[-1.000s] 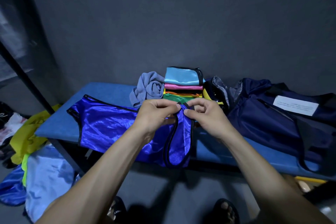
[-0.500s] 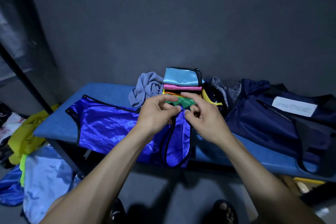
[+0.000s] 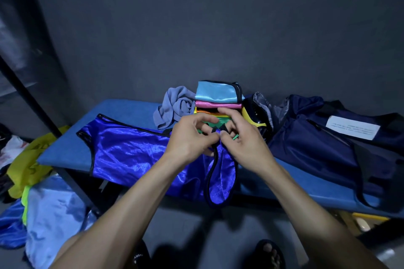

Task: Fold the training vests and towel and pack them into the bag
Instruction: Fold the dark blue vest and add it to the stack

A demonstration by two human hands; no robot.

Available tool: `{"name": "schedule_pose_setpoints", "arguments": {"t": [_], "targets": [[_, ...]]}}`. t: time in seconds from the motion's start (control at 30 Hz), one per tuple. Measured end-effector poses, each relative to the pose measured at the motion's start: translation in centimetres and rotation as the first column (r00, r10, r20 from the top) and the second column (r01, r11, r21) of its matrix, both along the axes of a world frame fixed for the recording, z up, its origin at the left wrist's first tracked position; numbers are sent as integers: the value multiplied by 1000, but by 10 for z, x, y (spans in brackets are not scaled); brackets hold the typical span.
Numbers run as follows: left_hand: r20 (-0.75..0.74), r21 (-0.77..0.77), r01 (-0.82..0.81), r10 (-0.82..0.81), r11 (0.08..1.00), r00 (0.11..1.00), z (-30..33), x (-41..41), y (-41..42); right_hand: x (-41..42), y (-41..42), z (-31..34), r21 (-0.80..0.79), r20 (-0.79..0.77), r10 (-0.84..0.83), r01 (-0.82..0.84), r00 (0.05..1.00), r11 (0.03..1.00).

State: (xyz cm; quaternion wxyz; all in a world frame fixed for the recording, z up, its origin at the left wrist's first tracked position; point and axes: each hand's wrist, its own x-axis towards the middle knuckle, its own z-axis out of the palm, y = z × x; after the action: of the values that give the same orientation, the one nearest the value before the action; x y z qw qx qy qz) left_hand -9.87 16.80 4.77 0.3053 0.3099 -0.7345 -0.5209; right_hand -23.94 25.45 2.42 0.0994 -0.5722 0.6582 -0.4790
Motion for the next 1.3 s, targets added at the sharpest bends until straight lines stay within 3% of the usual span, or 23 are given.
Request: {"name": "schedule_pose_setpoints", "arguments": {"t": [0.2,0.4,0.5,0.63,0.83,1.03,1.13,1.23,1.3], "targets": [[-88,195,42,-25,980,996,4,1,0,3,8,6,30,-93,71,-69,993,997],[-64,112,-2,9,994,998,3,-2,2,13,4,11,-5,-282,-1,0,959,1000],[-59,107,-37,44,994,997,3,-3,0,10,0,9,-48,-195,15,-25,981,999],[-49,124,-72,79,990,996,3,-4,-2,1,-3,4,10,12,62,-62,998,998],[-4,119,-63,64,991,998,0,-4,-6,-5,-3,-1,32,331,135,-154,934,988],[17,127,-28,27,992,1000,-1,-3,-5,-8,-3,-1,36,396,102,-126,913,991],[12,114,-47,46,992,999,0,-2,-7,-10,-4,-2,17,457,-26,21,889,1000],[28,50,-71,70,996,997,2,1,-10,-11,-4,-1,-34,379,-153,179,913,983],[23,63,-59,58,996,998,4,0,-7,-6,-4,0,-71,340,-101,133,935,989]]}}
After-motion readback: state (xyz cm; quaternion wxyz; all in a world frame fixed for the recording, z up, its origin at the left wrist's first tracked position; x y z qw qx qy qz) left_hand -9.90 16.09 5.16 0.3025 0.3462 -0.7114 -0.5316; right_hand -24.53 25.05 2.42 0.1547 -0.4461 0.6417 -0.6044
